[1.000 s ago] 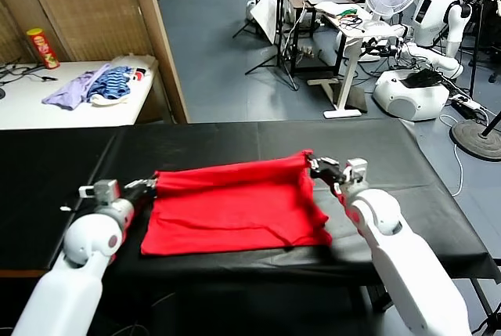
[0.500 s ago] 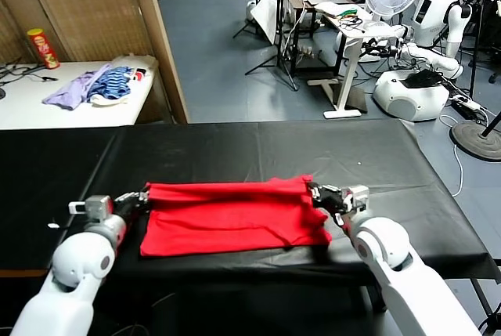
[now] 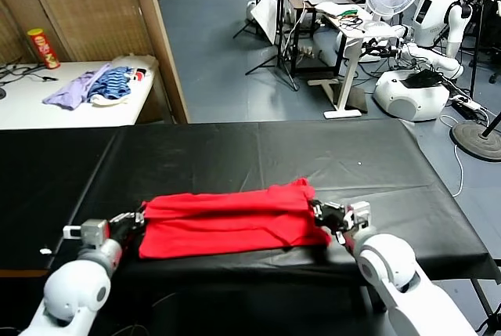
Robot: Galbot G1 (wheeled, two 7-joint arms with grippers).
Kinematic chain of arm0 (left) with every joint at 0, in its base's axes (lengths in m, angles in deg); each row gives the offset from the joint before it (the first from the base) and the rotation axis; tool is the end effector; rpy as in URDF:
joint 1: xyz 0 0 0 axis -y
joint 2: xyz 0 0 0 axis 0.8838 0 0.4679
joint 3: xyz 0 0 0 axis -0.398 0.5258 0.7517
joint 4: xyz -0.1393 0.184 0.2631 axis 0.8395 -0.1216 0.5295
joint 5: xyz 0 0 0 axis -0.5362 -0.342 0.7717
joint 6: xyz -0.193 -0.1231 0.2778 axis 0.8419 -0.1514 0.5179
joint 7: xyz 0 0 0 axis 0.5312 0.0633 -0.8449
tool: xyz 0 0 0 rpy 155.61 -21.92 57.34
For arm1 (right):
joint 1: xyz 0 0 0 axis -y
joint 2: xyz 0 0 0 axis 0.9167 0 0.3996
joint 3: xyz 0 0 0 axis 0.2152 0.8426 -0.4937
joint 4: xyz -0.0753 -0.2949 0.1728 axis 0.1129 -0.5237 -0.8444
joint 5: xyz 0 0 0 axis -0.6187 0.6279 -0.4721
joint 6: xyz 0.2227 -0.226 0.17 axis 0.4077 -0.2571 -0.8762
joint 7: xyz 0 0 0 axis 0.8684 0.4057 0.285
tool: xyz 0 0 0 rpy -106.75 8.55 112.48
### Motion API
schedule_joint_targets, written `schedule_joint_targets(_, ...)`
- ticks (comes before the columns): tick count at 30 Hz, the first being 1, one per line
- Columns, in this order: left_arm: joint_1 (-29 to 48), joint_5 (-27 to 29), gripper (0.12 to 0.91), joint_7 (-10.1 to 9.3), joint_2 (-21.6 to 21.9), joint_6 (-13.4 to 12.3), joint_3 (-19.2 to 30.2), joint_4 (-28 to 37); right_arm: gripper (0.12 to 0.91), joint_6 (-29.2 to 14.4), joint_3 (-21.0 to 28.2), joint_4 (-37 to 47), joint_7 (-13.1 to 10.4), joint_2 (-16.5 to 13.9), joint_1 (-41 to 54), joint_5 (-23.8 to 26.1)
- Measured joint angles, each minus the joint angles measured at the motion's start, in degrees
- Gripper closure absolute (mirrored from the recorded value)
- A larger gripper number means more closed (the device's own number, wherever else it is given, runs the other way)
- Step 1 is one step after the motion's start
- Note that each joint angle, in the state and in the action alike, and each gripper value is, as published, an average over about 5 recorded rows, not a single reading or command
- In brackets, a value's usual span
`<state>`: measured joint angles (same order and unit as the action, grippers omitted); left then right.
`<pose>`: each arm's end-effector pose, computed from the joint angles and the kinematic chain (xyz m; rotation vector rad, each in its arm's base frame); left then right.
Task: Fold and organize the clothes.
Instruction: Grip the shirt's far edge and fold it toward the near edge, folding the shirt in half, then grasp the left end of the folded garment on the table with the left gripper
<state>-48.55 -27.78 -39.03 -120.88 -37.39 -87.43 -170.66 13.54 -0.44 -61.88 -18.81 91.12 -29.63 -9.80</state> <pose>0.2438 0.1096 -0.2456 0.0069 -2.6391 -0.0644 0.2981 -0.0456 -0.2512 0.4582 -2.5607 0.0850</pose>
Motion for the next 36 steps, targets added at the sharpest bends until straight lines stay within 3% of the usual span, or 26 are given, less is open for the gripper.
schedule_joint_targets(2,-0.9,0.9,0.903,0.04,-0.4,0.3,0.1,-0.6,0.878,-0.2,-0.4,-0.5,0.1,-0.1,-0.6,0.0)
schedule_joint_targets(6,-2.4,2.4,0.870,0.12,-1.0,0.6,0.3,-1.9,0.708,-1.0,-1.9,-1.9,0.8,-0.7,-1.4,-0.4)
schedule_joint_targets(12,-3.9,2.8,0.593,0.12,-1.3,0.6,-0.4,-4.4,0.377,-2.1,-4.1,-2.3,0.0,0.0,-0.2,-2.0)
schedule_joint_targets(16,-2.8,1.4,0.376,-0.51,-1.3,-0.9,-0.7,-4.5,0.245,-3.3,-3.4,-0.2,-1.8,2.1,2.6,-0.7)
schedule_joint_targets(19,-0.6,-1.9,0.264,-1.43,-1.4,-1.5,-0.5,-2.9,0.230,-4.1,-1.8,2.9,-2.1,4.3,5.3,1.5)
schedule_joint_targets(24,4.2,-7.3,0.233,-1.21,-1.9,-1.3,1.0,2.0,0.227,-4.7,0.8,9.4,-2.1,8.0,9.3,4.9)
schedule_joint_targets(28,7.2,-8.4,0.232,-0.40,-2.6,-1.1,2.3,5.6,0.232,-5.0,1.7,13.5,-2.1,10.2,11.0,6.0)
schedule_joint_targets(31,8.8,-8.7,0.232,-0.30,-3.0,-0.9,2.7,8.0,0.282,-5.1,2.0,15.5,-1.9,11.2,11.5,6.2)
schedule_joint_targets(34,9.6,-9.0,0.254,-0.47,-3.1,-0.5,2.7,9.9,0.392,-5.2,2.3,16.7,-1.7,12.0,11.6,6.3)
schedule_joint_targets(36,9.7,-9.1,0.342,-0.60,-3.0,-0.2,2.6,10.5,0.483,-5.3,2.4,17.2,-1.7,12.6,11.6,6.6)
